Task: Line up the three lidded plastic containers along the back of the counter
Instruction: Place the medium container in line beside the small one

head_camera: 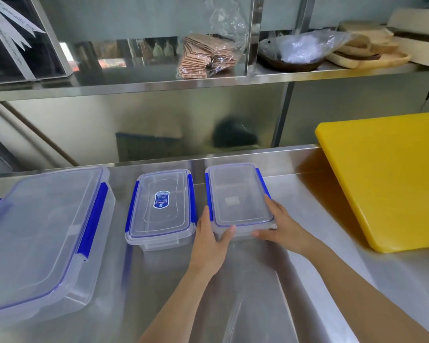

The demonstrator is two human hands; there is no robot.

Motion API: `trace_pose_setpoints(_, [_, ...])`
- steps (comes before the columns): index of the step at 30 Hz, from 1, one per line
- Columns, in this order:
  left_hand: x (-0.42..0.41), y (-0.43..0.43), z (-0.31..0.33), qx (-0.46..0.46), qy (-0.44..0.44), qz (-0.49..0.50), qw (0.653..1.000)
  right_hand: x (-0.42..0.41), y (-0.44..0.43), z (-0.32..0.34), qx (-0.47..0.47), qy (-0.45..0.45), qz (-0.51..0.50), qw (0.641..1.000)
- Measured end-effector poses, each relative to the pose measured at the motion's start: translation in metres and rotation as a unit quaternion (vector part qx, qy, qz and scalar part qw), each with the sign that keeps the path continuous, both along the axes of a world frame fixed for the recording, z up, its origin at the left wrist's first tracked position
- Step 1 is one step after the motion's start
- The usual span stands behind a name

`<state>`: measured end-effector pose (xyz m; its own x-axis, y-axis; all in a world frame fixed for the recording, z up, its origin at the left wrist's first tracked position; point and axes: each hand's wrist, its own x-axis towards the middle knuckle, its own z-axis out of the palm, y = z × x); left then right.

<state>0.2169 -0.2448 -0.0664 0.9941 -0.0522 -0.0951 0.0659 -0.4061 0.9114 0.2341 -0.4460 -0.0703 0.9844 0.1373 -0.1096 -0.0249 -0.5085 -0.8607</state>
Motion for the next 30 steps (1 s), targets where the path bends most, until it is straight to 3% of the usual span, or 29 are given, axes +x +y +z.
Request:
trace_pose_setpoints(3, [0.001,-0.008,0.003,-0.072,0.044,0.043,0.995,-0.001,0.001,-0.002,0.007,-0.01,-0.007,1.0])
trace_pose_setpoints(18, [0.007,-0.11,0.009,-0.023,0.028,0.0,0.999,-0.014,-0.092,0.003,0.043,0.004,-0.102,0.994])
trace_pose_setpoints(24, [0.009,-0.137,0.013,0.031,0.051,-0.013,0.998,-0.011,-0.117,0.017,0.074,0.004,-0.053,0.996])
trace_pose_setpoints(26, [0.013,-0.097,0.023,0.031,0.021,0.037,0.999,0.004,-0.076,0.038,0.05,0.004,0.009,0.999])
trace_pose_setpoints(28, [0.016,-0.093,0.029,0.045,0.018,0.017,0.999,0.007,-0.074,0.036,-0.019,0.009,-0.044,0.999])
trace_pose_setpoints(30, [0.012,-0.082,0.033,0.069,-0.014,0.015,0.997,0.004,-0.069,0.034,-0.144,-0.043,-0.146,0.978])
